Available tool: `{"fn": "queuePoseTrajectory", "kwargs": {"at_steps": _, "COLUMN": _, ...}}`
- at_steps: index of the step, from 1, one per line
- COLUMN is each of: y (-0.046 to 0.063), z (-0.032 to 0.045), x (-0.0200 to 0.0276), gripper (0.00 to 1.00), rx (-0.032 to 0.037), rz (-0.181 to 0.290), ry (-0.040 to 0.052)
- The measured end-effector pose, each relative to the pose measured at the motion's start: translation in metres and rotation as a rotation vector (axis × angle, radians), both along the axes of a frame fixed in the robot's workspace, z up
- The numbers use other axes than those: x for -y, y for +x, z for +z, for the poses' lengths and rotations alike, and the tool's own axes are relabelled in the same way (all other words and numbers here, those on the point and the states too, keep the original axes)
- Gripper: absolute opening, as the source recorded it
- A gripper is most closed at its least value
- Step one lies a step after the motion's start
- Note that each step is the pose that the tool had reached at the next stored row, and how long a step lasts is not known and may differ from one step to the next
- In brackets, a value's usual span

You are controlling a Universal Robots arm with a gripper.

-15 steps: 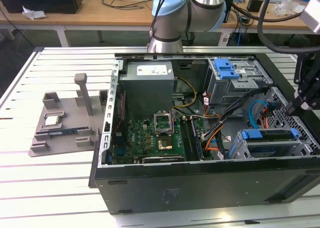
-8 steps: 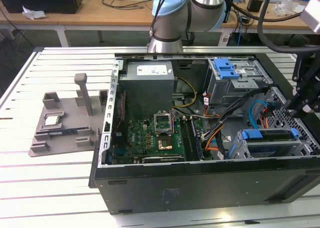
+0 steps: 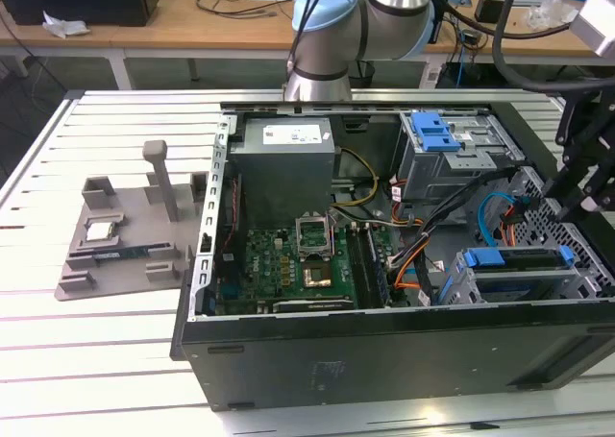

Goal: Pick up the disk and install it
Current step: 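Insert the first disk wire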

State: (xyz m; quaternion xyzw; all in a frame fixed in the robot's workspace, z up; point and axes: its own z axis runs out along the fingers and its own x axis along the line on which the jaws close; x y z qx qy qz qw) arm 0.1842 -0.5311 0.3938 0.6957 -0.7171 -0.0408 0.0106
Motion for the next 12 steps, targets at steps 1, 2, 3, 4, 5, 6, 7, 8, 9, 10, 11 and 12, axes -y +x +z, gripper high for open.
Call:
{"fn": "queuePoseTrajectory", "kwargs": {"at_steps": 1, "y": 0.003, "z": -0.0033, "x": -0.0055, "gripper": 0.36, "rx": -0.0017, "rz": 0.000, "ry": -0.0002}}
{"fn": "queuePoseTrajectory", "kwargs": {"at_steps": 2, "y": 0.005, "z": -0.0051, "x": -0.0088, "gripper": 0.36, "rx": -0.0022, "rz": 0.000, "ry": -0.0003}}
{"fn": "queuePoseTrajectory", "kwargs": {"at_steps": 3, "y": 0.005, "z": -0.0070, "x": -0.0118, "gripper": 0.36, "rx": -0.0025, "rz": 0.000, "ry": -0.0002}}
{"fn": "queuePoseTrajectory", "kwargs": {"at_steps": 4, "y": 0.006, "z": -0.0087, "x": -0.0147, "gripper": 0.36, "rx": -0.0026, "rz": 0.000, "ry": -0.0003}}
{"fn": "queuePoseTrajectory", "kwargs": {"at_steps": 5, "y": 0.006, "z": -0.0108, "x": -0.0187, "gripper": 0.36, "rx": -0.0027, "rz": 0.000, "ry": -0.0002}}
{"fn": "queuePoseTrajectory", "kwargs": {"at_steps": 6, "y": 0.006, "z": -0.0128, "x": -0.0235, "gripper": 0.36, "rx": -0.0027, "rz": 0.000, "ry": -0.0003}}
{"fn": "queuePoseTrajectory", "kwargs": {"at_steps": 7, "y": 0.006, "z": -0.0146, "x": -0.0275, "gripper": 0.36, "rx": -0.0027, "rz": 0.000, "ry": -0.0003}}
{"fn": "queuePoseTrajectory", "kwargs": {"at_steps": 8, "y": 0.006, "z": -0.0176, "x": -0.0339, "gripper": 0.36, "rx": -0.0027, "rz": 0.000, "ry": -0.0003}}
{"fn": "queuePoseTrajectory", "kwargs": {"at_steps": 9, "y": 0.006, "z": -0.0193, "x": -0.0375, "gripper": 0.36, "rx": -0.0026, "rz": 0.000, "ry": -0.0003}}
{"fn": "queuePoseTrajectory", "kwargs": {"at_steps": 10, "y": 0.006, "z": -0.0222, "x": -0.0425, "gripper": 0.36, "rx": -0.0026, "rz": 0.000, "ry": -0.0004}}
{"fn": "queuePoseTrajectory", "kwargs": {"at_steps": 11, "y": 0.006, "z": -0.0242, "x": -0.0448, "gripper": 0.36, "rx": -0.0027, "rz": 0.000, "ry": -0.0004}}
{"fn": "queuePoseTrajectory", "kwargs": {"at_steps": 12, "y": 0.006, "z": -0.0262, "x": -0.0461, "gripper": 0.36, "rx": -0.0026, "rz": 0.000, "ry": -0.0005}}
